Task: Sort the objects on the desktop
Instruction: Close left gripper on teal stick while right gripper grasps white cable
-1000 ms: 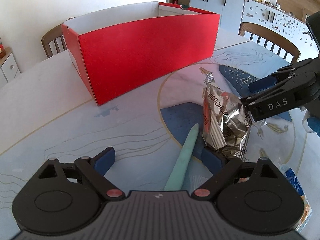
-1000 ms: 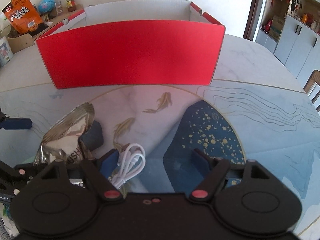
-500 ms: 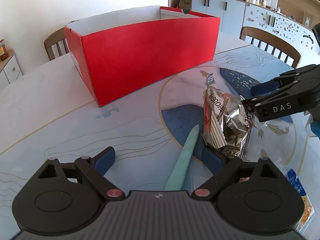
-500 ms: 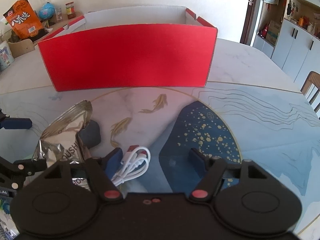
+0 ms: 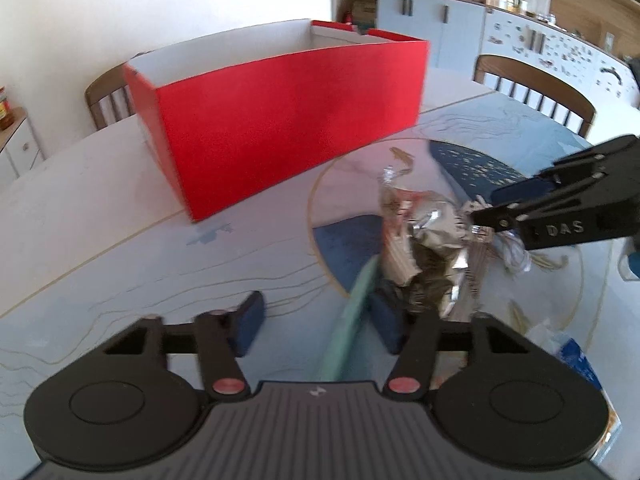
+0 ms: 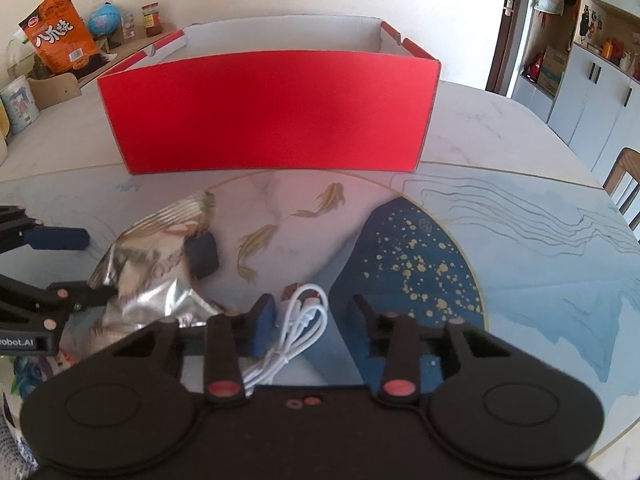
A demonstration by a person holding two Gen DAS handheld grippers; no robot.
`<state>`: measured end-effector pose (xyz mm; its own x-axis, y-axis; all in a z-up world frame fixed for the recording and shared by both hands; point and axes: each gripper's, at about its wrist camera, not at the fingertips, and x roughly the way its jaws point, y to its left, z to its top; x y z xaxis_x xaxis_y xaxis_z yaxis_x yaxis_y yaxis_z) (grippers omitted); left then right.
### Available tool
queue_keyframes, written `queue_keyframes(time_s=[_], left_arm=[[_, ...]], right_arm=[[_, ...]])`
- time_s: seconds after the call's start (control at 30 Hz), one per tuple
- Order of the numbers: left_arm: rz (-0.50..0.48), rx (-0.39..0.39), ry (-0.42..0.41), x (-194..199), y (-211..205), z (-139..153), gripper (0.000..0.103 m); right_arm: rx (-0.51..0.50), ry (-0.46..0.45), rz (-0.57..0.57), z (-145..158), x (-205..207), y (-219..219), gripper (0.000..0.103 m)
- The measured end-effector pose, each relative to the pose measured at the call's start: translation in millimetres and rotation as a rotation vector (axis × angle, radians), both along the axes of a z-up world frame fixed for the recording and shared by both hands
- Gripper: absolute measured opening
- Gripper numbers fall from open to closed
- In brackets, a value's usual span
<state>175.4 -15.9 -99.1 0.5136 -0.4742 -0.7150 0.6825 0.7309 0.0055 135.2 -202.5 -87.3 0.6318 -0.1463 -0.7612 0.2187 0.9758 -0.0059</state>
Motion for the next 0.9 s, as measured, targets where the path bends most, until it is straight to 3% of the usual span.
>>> queue_keyframes(time_s=[0.3, 0.47, 0.53, 0.6, 0.9], left_arm=[[-0.018, 0.014, 0.014, -1.9, -7.7, 2.7, 0.032], [-0.016, 0.013, 0.025, -1.6, -8.9, 3.3, 0.029], [-0.024, 0.017, 0.026, -2.4, -10.9, 3.8, 0.018], [-0.031, 0.023, 0.03, -3.8, -14.3, 4.7, 0.014], [0.017, -0.005, 0.064, 1.9, -12.5, 5.6, 0.01]], right_arm=[[0.003, 0.011, 0.004, 2.3, -3.5, 2.2, 0.027], [0.004, 0.018, 0.007, 3.1, -3.7, 1.8, 0.025], [0.006, 0.02, 0.005, 3.6, -3.7, 1.7, 0.024], [0.009, 0.023, 0.003, 4.0, -3.4, 1.3, 0.024], [0.015, 0.035, 0.018, 5.6, -5.0, 1.5, 0.023]])
